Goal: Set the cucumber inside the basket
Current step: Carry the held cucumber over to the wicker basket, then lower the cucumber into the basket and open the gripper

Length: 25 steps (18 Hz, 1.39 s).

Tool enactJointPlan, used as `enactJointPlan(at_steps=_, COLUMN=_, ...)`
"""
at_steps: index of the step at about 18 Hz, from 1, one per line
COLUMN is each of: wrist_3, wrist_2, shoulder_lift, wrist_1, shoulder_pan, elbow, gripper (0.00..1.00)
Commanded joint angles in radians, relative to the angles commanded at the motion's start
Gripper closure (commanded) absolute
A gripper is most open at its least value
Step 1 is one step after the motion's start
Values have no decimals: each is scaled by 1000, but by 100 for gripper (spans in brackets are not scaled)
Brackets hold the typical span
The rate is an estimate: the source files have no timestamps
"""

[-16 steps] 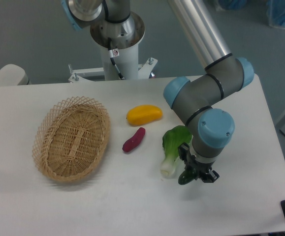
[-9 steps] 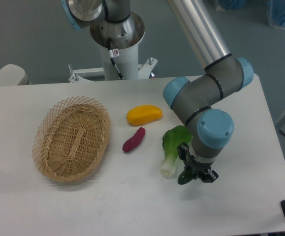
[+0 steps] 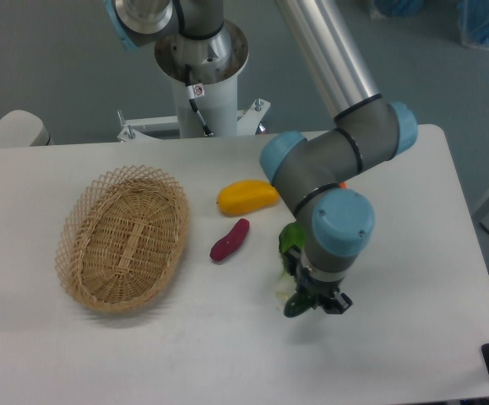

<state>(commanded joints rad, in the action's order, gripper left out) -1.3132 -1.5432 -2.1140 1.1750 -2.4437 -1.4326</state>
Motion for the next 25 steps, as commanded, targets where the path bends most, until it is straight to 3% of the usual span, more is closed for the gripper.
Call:
enactJointPlan(at_steps=7, wrist_3=107, wrist_2=2, shoulder_lift=100, wrist_1=6, shoulder_pan=153, elbow=-92, gripper=74)
enactJointPlan(at_steps=15, wrist_3=115, wrist_2=14, shoulder_lift=221, wrist_1=3, shoulder_pan=265, elbow=-271, gripper=73)
enactJointPlan(at_steps=21, wrist_3=215, wrist_2=14, shoulder_lift=216, wrist_1=-3, shoulder_pan=377, elbow=-301, gripper=73)
enactJointPlan(at_steps=25, wrist_3=241, wrist_2=17, shoulder_lift=184, wrist_1=-6, shoulder_pan=399, elbow=-305, gripper=70)
